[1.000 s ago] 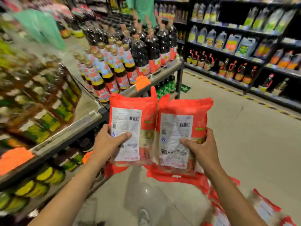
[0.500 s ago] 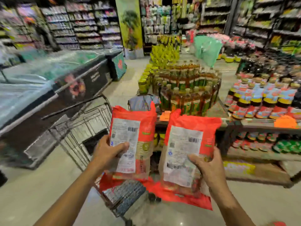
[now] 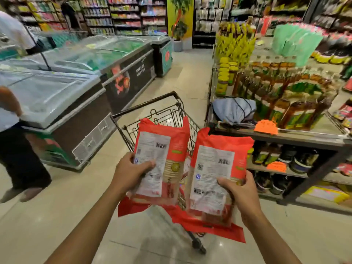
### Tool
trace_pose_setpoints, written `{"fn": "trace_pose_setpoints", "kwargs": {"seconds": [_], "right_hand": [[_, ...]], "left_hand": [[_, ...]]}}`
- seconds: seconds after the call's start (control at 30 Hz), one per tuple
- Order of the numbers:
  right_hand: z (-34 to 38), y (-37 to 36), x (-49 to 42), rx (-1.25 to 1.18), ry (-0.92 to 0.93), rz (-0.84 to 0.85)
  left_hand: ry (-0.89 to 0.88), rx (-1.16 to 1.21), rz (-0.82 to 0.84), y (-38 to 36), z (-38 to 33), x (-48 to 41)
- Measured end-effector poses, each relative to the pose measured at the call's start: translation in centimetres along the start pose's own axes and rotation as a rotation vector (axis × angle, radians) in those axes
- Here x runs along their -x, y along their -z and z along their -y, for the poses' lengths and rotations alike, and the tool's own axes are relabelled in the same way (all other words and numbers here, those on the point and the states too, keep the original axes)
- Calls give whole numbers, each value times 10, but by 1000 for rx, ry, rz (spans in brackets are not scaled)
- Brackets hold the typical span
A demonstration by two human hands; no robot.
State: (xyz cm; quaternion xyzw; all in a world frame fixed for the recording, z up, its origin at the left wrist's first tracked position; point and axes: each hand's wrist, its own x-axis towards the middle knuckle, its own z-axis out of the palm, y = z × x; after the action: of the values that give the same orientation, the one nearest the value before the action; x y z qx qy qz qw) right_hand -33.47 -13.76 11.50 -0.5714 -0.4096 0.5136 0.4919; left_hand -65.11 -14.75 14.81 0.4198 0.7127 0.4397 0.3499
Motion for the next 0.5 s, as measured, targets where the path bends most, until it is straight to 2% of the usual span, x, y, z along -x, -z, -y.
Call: {"fn": "trace_pose_setpoints", "kwargs": {"seconds": [0.3, 0.5], "right_hand": [[-35, -45, -61, -45, -75, -195], [-80, -68, -123, -108, -182, -322]], "left_hand": [[70, -20, 201, -21, 25, -125], [86, -155, 360, -59, 27, -220]]}}
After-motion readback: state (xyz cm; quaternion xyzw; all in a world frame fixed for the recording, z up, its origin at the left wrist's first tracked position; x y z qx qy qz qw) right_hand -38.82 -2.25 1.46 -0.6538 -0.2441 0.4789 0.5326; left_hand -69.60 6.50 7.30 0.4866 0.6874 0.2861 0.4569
